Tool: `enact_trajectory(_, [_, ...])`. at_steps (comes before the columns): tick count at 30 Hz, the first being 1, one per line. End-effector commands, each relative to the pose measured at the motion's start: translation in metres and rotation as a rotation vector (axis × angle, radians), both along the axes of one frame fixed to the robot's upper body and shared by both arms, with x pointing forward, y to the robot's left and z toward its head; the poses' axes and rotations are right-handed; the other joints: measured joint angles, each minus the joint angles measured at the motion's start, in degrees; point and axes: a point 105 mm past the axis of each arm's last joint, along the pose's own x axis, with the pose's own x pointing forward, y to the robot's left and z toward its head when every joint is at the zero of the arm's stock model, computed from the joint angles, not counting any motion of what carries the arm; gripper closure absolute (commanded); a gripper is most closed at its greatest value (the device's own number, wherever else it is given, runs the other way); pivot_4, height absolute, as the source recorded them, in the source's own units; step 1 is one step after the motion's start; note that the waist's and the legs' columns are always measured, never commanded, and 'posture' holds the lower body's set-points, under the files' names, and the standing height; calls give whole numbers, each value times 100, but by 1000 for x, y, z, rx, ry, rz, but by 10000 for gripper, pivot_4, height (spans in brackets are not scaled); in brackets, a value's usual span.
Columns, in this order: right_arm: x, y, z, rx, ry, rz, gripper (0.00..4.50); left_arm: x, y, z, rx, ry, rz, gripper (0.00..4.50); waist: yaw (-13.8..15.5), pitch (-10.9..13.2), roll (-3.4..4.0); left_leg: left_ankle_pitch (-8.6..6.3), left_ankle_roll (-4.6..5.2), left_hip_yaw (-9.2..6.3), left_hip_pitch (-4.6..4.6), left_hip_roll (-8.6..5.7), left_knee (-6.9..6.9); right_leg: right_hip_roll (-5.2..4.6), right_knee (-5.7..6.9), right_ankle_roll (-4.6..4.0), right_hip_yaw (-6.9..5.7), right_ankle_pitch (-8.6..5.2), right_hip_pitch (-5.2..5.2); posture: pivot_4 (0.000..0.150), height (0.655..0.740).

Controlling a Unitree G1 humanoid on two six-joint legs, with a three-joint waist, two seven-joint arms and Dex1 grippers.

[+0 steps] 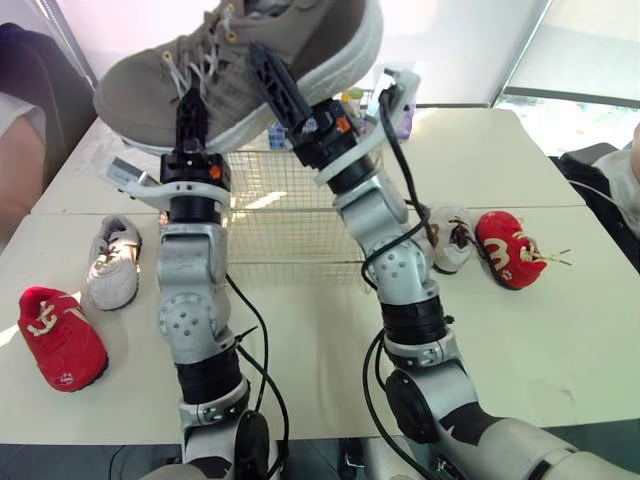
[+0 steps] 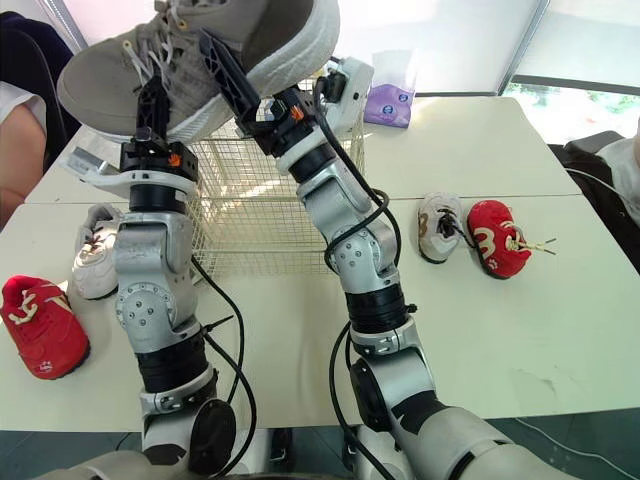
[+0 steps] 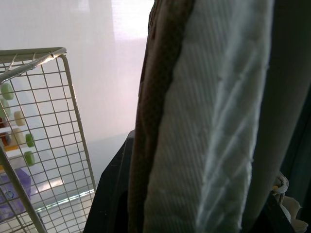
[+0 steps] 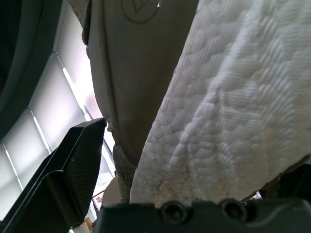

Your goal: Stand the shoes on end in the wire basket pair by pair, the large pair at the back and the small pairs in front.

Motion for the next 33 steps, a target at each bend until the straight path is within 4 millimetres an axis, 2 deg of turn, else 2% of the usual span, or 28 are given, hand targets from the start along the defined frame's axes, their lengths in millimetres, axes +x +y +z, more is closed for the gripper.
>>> enact_trajectory(1, [-19, 6, 28, 82, -91, 39, 8880, -14, -35, 14, 111, -76, -113, 34906, 2, 0, 0, 0, 0, 0, 0, 0, 0, -1, -2, 0, 0, 0, 0, 1500, 7400])
enact_trajectory(4, [-22, 1, 32, 85, -110, 37, 21513, -15, -36, 14, 126, -75, -116, 34906, 6, 0, 0, 0, 0, 0, -1, 0, 0, -4, -3, 0, 0, 0, 1, 1500, 7400])
enact_trajectory(5, [-23, 0, 34, 88, -114, 36, 23786, -16, -37, 14, 132, -77, -118, 34906, 8, 0, 0, 0, 0, 0, -1, 0, 0, -4, -3, 0, 0, 0, 1, 1500, 7400])
enact_trajectory(10, [-31, -5, 43, 93, -144, 39, 25428, -17, -40, 14, 203, -77, -120, 34906, 6, 0, 0, 0, 0, 0, -1, 0, -1, -4, -5, 0, 0, 0, 1, 1500, 7400])
enact_trajectory(12, [-37, -6, 50, 89, -170, 53, 25429, -20, -43, 12, 282, -79, -124, 24592, 5, 0, 0, 0, 0, 0, -1, 1, -2, -3, -5, 0, 0, 0, 1, 1500, 7400])
enact_trajectory(13, [-40, -7, 53, 87, -181, 57, 25429, -22, -43, 11, 323, -85, -124, 20801, 0, 0, 0, 0, 0, -1, -1, 1, -2, -3, -5, 0, -1, 0, 1, 1500, 7400])
enact_trajectory(17, [-43, -14, 56, 5, -243, 47, 25429, -33, -41, 3, 599, -96, -81, 466, -10, 1, 2, 0, 0, -1, -1, 7, -4, -4, -3, 0, 0, 0, -1, 1500, 7400])
enact_trajectory(21, [-28, -35, 54, -99, -286, 15, 25429, -45, -35, -5, 892, -140, -42, 466, -14, 2, 5, 0, 0, -1, 1, 7, -5, -7, 2, -1, 0, 0, -1, 1500, 7400])
enact_trajectory(24, [-13, -59, 64, -213, -377, -23, 25429, -53, -30, -3, 1112, -211, -26, 466, -10, 7, 8, 0, 0, 1, 2, 4, -5, -8, 4, -1, 0, -1, -4, 1500, 7400])
enact_trajectory(27, [-9, -82, 92, -268, -460, -17, 25429, -63, -23, 1, 1270, -279, -77, 466, -2, 12, 14, 0, 0, 1, 1, 2, -5, -8, 3, -2, -7, -2, -6, 1500, 7400])
enact_trajectory(29, [-9, -98, 118, -257, -494, -9, 25429, -70, -16, 3, 1357, -310, -121, 466, -10, 20, 18, -1, 0, 3, 0, 2, -10, -9, 0, -3, -6, -2, -10, 1500, 7400])
enact_trajectory(31, [-5, -116, 141, -282, -546, -49, 25429, -76, -3, 0, 1465, -299, -164, 466, -35, 26, 26, -1, 0, 6, -5, 1, -17, -9, -5, -3, -5, -2, -16, 1500, 7400])
enact_trajectory(33, [0, -123, 150, -336, -587, -87, 25429, -82, 6, -2, 1517, -289, -212, 466, -64, 28, 29, -1, 0, 15, -3, 0, -28, -3, -13, -3, -1, -2, -20, 1500, 7400])
